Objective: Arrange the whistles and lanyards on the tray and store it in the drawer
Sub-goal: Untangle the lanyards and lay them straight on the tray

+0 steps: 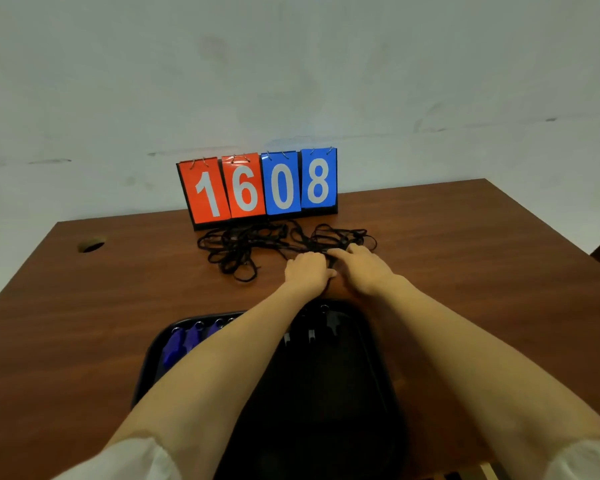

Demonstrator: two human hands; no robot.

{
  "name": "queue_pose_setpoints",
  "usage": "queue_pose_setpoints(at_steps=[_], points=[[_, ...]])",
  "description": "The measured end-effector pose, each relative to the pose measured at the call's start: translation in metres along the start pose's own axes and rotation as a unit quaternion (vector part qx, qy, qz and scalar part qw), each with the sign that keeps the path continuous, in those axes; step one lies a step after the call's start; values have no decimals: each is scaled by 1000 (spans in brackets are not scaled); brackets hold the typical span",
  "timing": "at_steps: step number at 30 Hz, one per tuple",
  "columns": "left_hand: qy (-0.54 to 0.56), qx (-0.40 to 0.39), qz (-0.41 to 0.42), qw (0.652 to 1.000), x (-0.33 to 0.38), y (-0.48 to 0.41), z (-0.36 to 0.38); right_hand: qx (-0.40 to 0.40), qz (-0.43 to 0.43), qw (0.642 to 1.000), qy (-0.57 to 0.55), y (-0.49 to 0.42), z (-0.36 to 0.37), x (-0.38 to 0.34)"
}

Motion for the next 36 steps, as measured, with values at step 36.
queue_pose_setpoints(at_steps=[36], points=[[249, 277, -27, 928, -86, 132, -107, 141, 105, 984, -38, 95, -112, 21]])
Point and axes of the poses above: each hand's wrist, its own y-axis away from the middle knuckle, its own z-axis out of the palm, x = y × z, the point moved 8 cm from there along -y, towards the middle knuckle, and after that the axes turned 15 degrees about -x, right-handed, at the moved point
